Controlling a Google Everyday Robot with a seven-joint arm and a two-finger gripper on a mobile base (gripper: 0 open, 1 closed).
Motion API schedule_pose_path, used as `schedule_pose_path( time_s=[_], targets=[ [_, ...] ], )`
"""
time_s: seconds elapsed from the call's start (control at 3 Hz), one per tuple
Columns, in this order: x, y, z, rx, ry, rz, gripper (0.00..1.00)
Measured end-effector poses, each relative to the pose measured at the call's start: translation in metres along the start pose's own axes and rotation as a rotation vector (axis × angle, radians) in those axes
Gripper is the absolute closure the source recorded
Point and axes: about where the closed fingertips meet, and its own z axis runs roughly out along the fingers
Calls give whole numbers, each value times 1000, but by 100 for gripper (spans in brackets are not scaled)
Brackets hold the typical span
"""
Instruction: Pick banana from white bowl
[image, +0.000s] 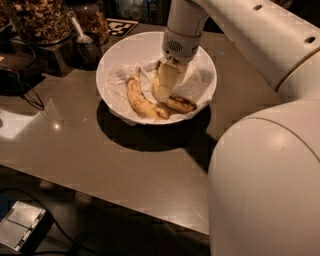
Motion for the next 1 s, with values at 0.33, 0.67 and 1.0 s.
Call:
schedule_pose_path(
  time_s=[0.33,0.67,1.0],
  targets=[
    [-1,1,9,-27,7,4,37],
    [0,0,20,-58,11,15,47],
    [3,-2,25,-75,13,30,54]
  ],
)
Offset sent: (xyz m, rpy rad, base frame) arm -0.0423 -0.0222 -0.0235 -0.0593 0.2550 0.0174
